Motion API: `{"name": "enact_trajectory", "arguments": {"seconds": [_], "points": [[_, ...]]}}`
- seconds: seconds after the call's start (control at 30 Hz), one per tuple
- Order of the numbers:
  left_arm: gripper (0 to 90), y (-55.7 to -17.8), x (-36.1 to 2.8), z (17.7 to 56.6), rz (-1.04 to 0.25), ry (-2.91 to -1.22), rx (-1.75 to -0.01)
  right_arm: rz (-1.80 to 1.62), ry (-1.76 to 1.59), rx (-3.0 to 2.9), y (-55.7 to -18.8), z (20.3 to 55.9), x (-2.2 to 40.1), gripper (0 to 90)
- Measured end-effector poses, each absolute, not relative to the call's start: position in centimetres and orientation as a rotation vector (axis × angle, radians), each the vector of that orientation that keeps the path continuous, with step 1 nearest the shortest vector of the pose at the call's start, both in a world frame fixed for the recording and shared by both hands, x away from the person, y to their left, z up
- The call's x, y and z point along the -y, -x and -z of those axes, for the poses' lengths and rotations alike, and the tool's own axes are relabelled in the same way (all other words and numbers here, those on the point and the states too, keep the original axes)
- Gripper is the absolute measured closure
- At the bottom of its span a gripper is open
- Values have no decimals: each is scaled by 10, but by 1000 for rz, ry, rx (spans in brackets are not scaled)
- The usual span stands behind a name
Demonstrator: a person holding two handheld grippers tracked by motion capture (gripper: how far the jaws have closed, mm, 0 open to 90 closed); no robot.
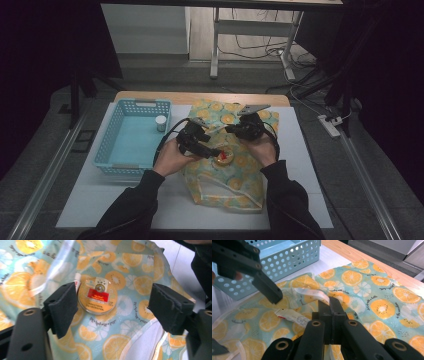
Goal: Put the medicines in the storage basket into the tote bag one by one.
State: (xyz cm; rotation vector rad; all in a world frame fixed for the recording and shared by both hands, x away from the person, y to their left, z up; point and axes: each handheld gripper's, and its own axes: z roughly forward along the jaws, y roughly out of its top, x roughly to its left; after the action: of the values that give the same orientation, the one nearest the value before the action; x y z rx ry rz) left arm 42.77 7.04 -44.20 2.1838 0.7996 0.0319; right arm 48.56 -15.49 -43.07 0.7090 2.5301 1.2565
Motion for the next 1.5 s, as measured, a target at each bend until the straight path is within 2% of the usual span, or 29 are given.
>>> {"name": "enact_trajectory", "arguments": {"seconds": [0.2,0.63,1.3,1.5], "points": [[170,-426,-85,439,-56,-2177,-832,-1256,-710,-2528,-486,430,156,899],[6,-420,-120,434,-114,-2169,-878,-1254,-713,-2531,-486,431,155,899],[0,-428,-189,446,-235,-2118,-1058,-1246,-711,-2536,-486,433,155,899],[0,-434,-206,448,-235,-2086,-1077,-1245,-710,-2537,-486,433,155,899]]}}
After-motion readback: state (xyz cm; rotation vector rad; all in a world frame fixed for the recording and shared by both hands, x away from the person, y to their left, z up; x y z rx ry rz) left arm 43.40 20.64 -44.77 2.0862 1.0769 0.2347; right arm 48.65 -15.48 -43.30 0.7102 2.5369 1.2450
